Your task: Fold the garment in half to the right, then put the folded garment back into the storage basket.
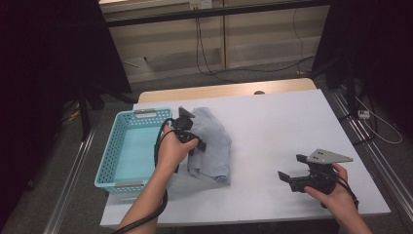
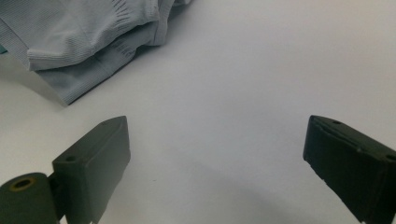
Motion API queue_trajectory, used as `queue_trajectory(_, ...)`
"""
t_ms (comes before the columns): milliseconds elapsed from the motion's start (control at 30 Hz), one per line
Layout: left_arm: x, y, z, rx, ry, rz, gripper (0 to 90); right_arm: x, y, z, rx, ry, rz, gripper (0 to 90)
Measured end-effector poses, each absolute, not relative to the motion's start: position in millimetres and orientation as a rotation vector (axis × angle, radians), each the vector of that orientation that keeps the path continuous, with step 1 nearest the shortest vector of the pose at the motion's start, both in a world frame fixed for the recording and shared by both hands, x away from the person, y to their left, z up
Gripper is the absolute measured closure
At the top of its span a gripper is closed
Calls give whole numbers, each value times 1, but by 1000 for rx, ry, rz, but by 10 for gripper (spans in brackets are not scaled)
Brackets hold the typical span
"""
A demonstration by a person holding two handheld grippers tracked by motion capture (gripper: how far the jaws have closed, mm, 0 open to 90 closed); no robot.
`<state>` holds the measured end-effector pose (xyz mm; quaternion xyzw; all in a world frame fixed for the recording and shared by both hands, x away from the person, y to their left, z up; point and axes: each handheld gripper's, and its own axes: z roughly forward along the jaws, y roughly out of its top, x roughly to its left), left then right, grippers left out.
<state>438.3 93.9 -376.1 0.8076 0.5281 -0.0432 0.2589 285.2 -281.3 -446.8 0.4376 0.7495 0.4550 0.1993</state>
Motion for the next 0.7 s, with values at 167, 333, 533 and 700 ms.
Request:
queue_trajectory(167,441,94,-370,2212,1422,-114,725,286,-282,-448,1229,2092,1271,72)
queue_trajectory(333,443,93,-361,2252,1410,-104,726,287,-281,-448,1221,2099,1268,71)
queue_trajectory(533,447,91,-347,2287,1396,-59,726,287,-281,-448,1221,2100,1270,69)
queue_trajectory(700,452,90,-337,2313,1385,-39,726,289,-279,-448,1215,2108,1274,68)
